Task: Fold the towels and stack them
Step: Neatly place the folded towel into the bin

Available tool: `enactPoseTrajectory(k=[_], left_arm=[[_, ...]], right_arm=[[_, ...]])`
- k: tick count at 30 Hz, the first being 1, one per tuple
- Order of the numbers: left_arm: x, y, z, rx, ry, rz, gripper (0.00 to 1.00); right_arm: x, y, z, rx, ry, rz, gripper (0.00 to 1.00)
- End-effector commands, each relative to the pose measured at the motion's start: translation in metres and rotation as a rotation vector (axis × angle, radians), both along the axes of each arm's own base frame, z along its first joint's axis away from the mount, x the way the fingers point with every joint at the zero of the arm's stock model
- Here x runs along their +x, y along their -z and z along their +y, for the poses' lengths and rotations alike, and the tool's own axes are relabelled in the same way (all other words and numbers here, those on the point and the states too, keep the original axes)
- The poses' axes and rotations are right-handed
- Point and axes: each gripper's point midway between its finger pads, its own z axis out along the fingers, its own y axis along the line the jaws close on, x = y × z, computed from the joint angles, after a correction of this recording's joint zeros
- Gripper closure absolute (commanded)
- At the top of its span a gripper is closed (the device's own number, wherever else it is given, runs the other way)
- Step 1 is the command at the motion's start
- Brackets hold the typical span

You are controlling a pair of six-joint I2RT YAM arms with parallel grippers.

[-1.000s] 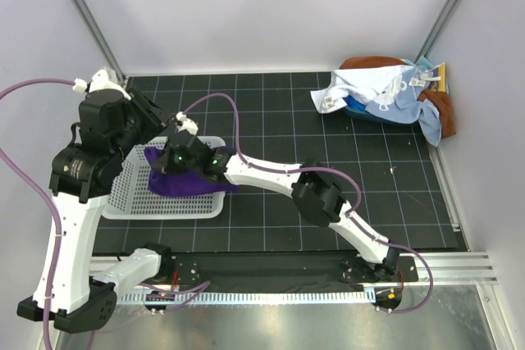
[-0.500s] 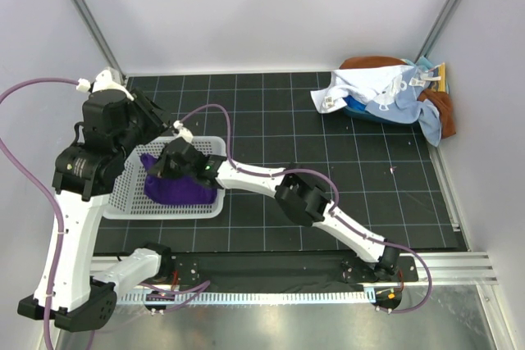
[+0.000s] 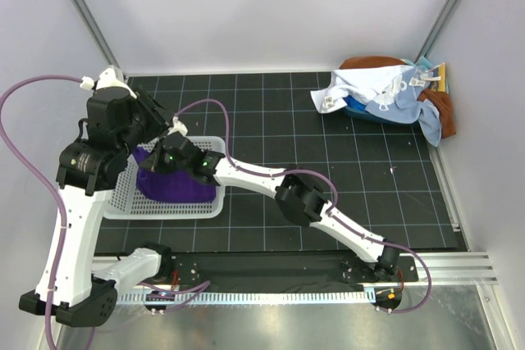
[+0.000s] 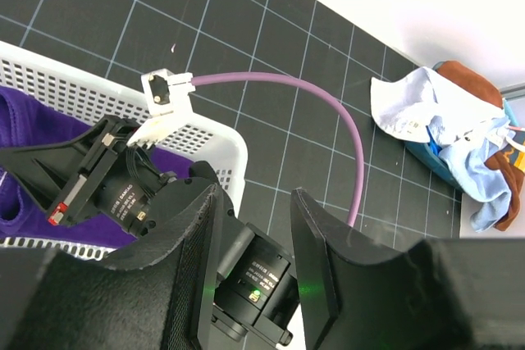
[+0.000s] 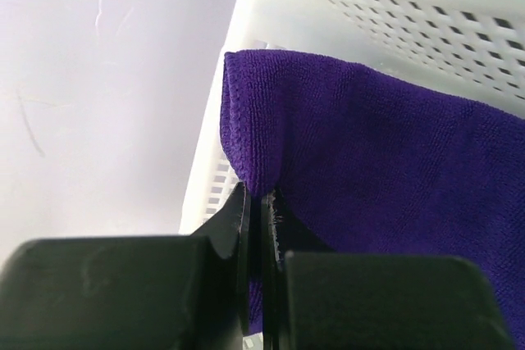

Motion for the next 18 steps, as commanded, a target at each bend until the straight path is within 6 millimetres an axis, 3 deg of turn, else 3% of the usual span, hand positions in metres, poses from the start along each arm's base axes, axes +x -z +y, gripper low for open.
enactPoseTrajectory(k=[1,2,5,6,8,11,12,15,16,18], left_arm=[[0.007,-0.007,0.000,0.005,0.001,-0.040,0.57],[0.008,-0.006,0.000,0.006,-0.001,-0.037,0.56],[0.008,-0.004,-0.001,0.005,0.003,-0.041,0.53],[0.009,-0.005,-0.001,0.005,0.003,-0.044,0.52],[0.008,-0.005,0.000,0.006,0.003,-0.046,0.51],[0.009,-0.008,-0.002,-0.001,0.008,-0.054,0.51],[0.009,-0.010,-0.002,-0.003,0.010,-0.059,0.51],[0.010,-0.014,-0.004,-0.011,0.016,-0.070,0.51],[0.011,-0.016,-0.005,-0.013,0.020,-0.075,0.51],[0.011,-0.023,-0.006,-0.020,0.026,-0.092,0.50]], right_arm=[[-0.001,-0.024,0.008,0.059,-0.030,-0.036,0.94],[0.000,-0.019,0.008,0.053,-0.030,-0.034,0.92],[-0.001,-0.017,0.008,0.049,-0.039,-0.036,0.70],[-0.003,-0.019,0.008,0.047,-0.046,-0.043,0.57],[-0.002,-0.030,0.006,0.049,-0.048,-0.073,0.43],[-0.001,-0.041,0.001,0.037,-0.052,-0.129,0.30],[-0.002,-0.055,-0.001,0.045,-0.054,-0.150,0.28],[-0.002,-0.068,-0.008,0.038,-0.057,-0.200,0.23],[-0.001,-0.087,-0.012,0.055,-0.049,-0.223,0.21],[-0.004,-0.089,-0.017,0.049,-0.053,-0.238,0.21]])
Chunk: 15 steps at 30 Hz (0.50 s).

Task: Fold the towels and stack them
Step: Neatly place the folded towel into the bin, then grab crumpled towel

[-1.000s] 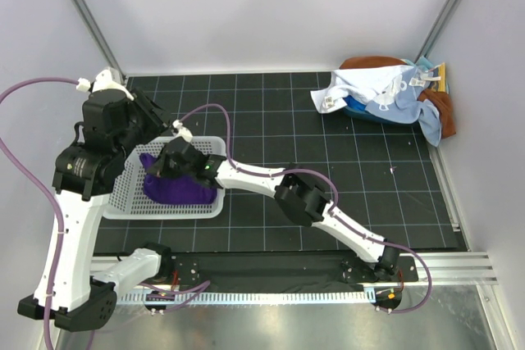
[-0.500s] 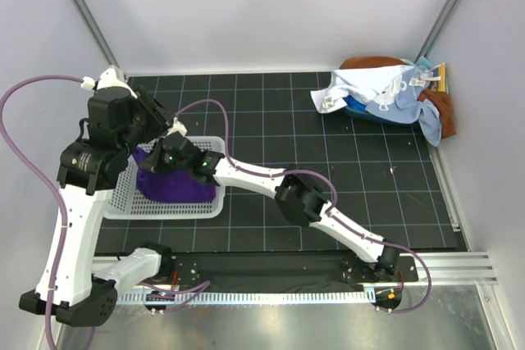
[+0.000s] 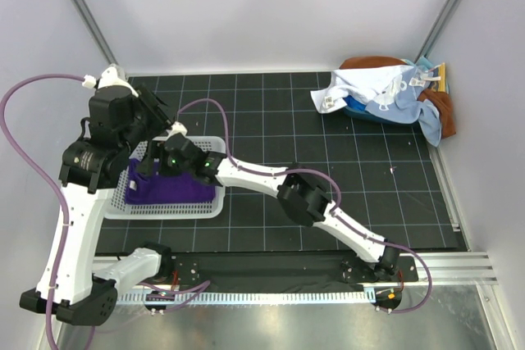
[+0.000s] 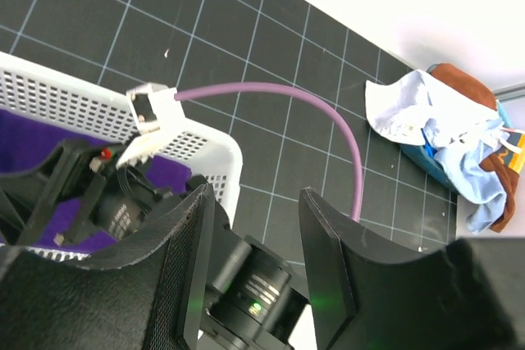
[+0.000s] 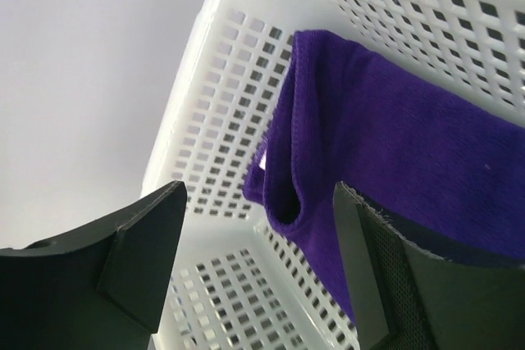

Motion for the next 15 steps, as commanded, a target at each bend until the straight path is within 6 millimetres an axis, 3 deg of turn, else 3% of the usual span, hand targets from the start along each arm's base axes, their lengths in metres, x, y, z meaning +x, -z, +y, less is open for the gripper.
enactPoseTrajectory(k=[1,4,5,7,8,10,12,14,15], left_arm=[[0.005,-0.028,-0.004,-0.018,0.022,-0.090,0.50],[0.006,-0.042,-0.007,-0.032,0.036,-0.119,0.50],[0.006,-0.045,-0.008,-0.035,0.044,-0.126,0.50],[0.008,-0.054,-0.011,-0.043,0.057,-0.140,0.50],[0.008,-0.057,-0.013,-0.046,0.065,-0.145,0.50],[0.011,-0.060,-0.015,-0.051,0.077,-0.150,0.50],[0.010,-0.072,-0.018,-0.060,0.094,-0.178,0.50],[0.008,-0.083,-0.023,-0.075,0.123,-0.201,0.50],[0.007,-0.087,-0.025,-0.081,0.131,-0.209,0.50]], right_arm=[[0.000,-0.118,-0.015,0.149,0.000,-0.156,0.21],[-0.003,-0.124,-0.023,0.147,-0.006,-0.187,0.21],[-0.005,-0.141,-0.028,0.168,-0.007,-0.207,0.20],[-0.001,-0.147,-0.037,0.164,0.024,-0.236,0.21],[-0.002,-0.165,-0.043,0.186,0.031,-0.254,0.21],[0.000,-0.168,-0.054,0.167,0.048,-0.278,0.21],[0.002,-0.184,-0.071,0.166,0.076,-0.297,0.21],[0.008,-0.174,-0.087,0.127,0.094,-0.296,0.21],[0.010,-0.189,-0.100,0.136,0.120,-0.311,0.21]])
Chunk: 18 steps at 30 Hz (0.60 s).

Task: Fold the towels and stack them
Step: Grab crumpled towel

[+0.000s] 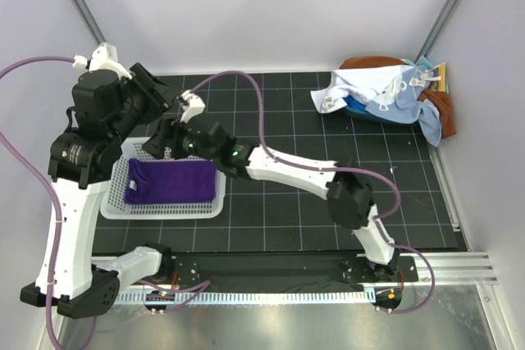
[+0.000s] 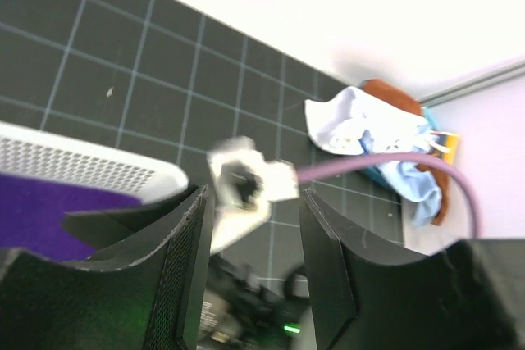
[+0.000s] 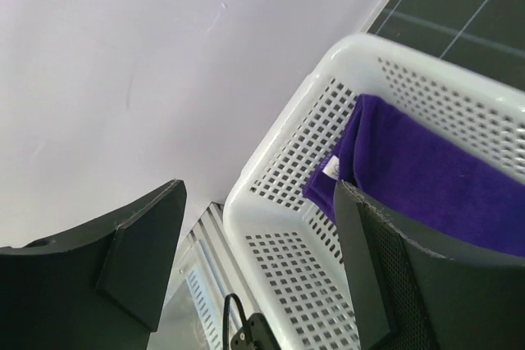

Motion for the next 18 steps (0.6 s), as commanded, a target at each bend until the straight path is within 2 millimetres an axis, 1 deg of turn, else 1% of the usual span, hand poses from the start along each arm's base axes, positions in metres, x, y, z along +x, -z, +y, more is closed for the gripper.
enactPoseTrajectory(k=[1,2,3,4,5,6,7,8,9,10,11,12,13,14,15,16,17,18], left_arm=[[-0.002,-0.036,-0.010,-0.029,0.066,-0.108,0.51],[-0.002,-0.039,-0.017,-0.044,0.098,-0.117,0.51],[-0.001,-0.035,-0.020,-0.045,0.110,-0.108,0.51],[0.001,-0.032,-0.023,-0.047,0.116,-0.102,0.52],[0.002,-0.028,-0.032,-0.054,0.155,-0.096,0.52],[0.003,-0.015,-0.043,-0.048,0.189,-0.070,0.52],[0.005,-0.005,-0.050,-0.041,0.203,-0.049,0.52],[0.007,0.001,-0.061,-0.041,0.232,-0.044,0.52],[0.007,0.023,-0.076,-0.017,0.253,-0.003,0.52],[0.007,0.027,-0.089,-0.015,0.278,-0.007,0.52],[0.009,0.039,-0.098,0.000,0.288,0.014,0.52],[0.005,0.049,-0.113,0.015,0.319,0.029,0.52],[0.007,0.063,-0.122,0.023,0.331,0.049,0.52],[0.008,0.077,-0.130,0.032,0.343,0.074,0.52],[0.004,0.085,-0.141,0.033,0.369,0.087,0.52],[0.005,0.099,-0.148,0.041,0.381,0.103,0.52],[0.005,0.108,-0.156,0.050,0.398,0.115,0.52],[0.004,0.116,-0.161,0.060,0.408,0.126,0.52]], right_arm=[[0.021,-0.059,-0.044,0.064,0.107,-0.108,0.21],[0.032,-0.058,-0.059,0.043,0.139,-0.121,0.21],[0.034,-0.061,-0.082,0.030,0.167,-0.124,0.21],[0.042,-0.062,-0.098,0.017,0.209,-0.129,0.21],[0.060,-0.043,-0.124,-0.033,0.264,-0.111,0.21],[0.063,-0.064,-0.152,-0.027,0.302,-0.123,0.21],[0.072,-0.063,-0.172,-0.050,0.349,-0.119,0.21],[0.081,-0.055,-0.197,-0.086,0.396,-0.107,0.21],[0.100,-0.045,-0.234,-0.163,0.476,-0.088,0.21],[0.107,-0.056,-0.266,-0.188,0.555,-0.101,0.21],[0.112,-0.043,-0.293,-0.278,0.609,-0.076,0.21],[0.129,-0.039,-0.328,-0.335,0.690,-0.073,0.21],[0.136,-0.037,-0.351,-0.375,0.747,-0.068,0.21],[0.138,-0.027,-0.368,-0.429,0.769,-0.042,0.21],[0.154,-0.020,-0.400,-0.470,0.835,-0.025,0.21],[0.161,-0.009,-0.413,-0.508,0.857,-0.006,0.21],[0.169,-0.001,-0.429,-0.542,0.884,0.010,0.21],[0.182,0.004,-0.456,-0.570,0.931,0.026,0.21]])
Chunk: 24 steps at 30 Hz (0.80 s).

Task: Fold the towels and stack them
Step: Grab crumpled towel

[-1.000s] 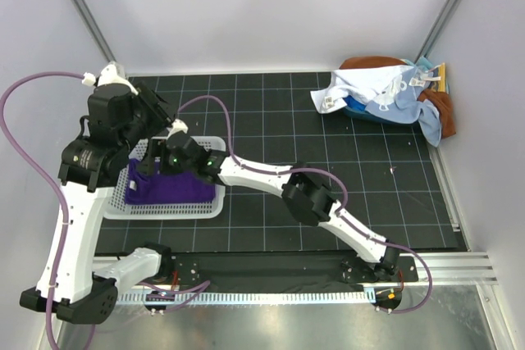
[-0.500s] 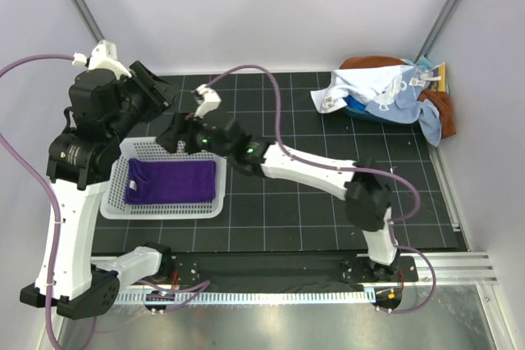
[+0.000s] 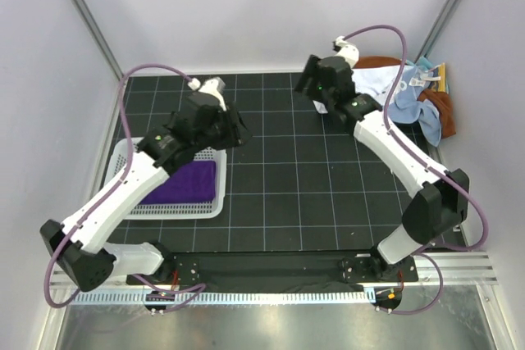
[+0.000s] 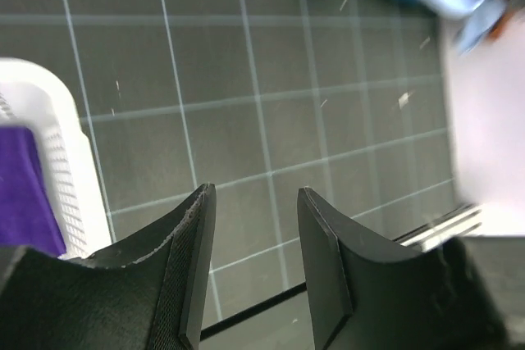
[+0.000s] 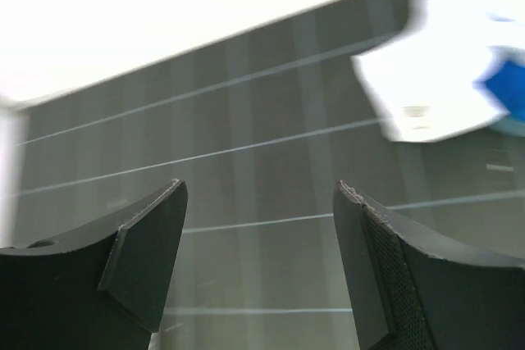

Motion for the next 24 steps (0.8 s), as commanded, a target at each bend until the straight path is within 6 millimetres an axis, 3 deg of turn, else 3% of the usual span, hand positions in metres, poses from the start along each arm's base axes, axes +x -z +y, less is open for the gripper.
enactPoseTrajectory(k=[1,3,4,7,8,9,11,12,13,14,19,24], left_arm=[[0.004,0.004,-0.026,-0.025,0.032,-0.059,0.52],[0.000,0.019,-0.036,-0.001,0.065,-0.040,0.52],[-0.002,0.023,-0.040,0.006,0.080,-0.043,0.51],[-0.010,0.042,-0.051,0.027,0.121,-0.021,0.52],[-0.012,0.048,-0.051,0.032,0.126,-0.013,0.52],[-0.012,0.051,-0.051,0.035,0.127,-0.009,0.51],[-0.013,0.053,-0.051,0.038,0.134,-0.013,0.51],[-0.013,0.055,-0.050,0.041,0.135,-0.012,0.51],[-0.013,0.055,-0.050,0.040,0.135,-0.015,0.51],[-0.013,0.056,-0.049,0.047,0.136,-0.017,0.51],[-0.011,0.056,-0.048,0.062,0.136,-0.030,0.51],[-0.010,0.062,-0.048,0.076,0.139,-0.022,0.51]], right_arm=[[0.019,0.039,-0.067,-0.167,0.122,0.127,0.22],[0.043,0.048,-0.080,-0.152,0.122,0.162,0.24],[0.056,0.053,-0.101,-0.152,0.151,0.176,0.25],[0.092,0.064,-0.122,-0.149,0.187,0.202,0.26],[0.103,0.049,-0.125,-0.140,0.196,0.182,0.25],[0.116,0.077,-0.126,-0.156,0.201,0.234,0.26],[0.134,0.072,-0.132,-0.152,0.220,0.230,0.27],[0.143,0.095,-0.133,-0.159,0.225,0.269,0.28],[0.149,0.103,-0.135,-0.156,0.238,0.284,0.31],[0.155,0.096,-0.135,-0.138,0.249,0.272,0.31],[0.160,0.126,-0.141,-0.123,0.304,0.338,0.32],[0.149,0.131,-0.149,-0.132,0.349,0.343,0.33]])
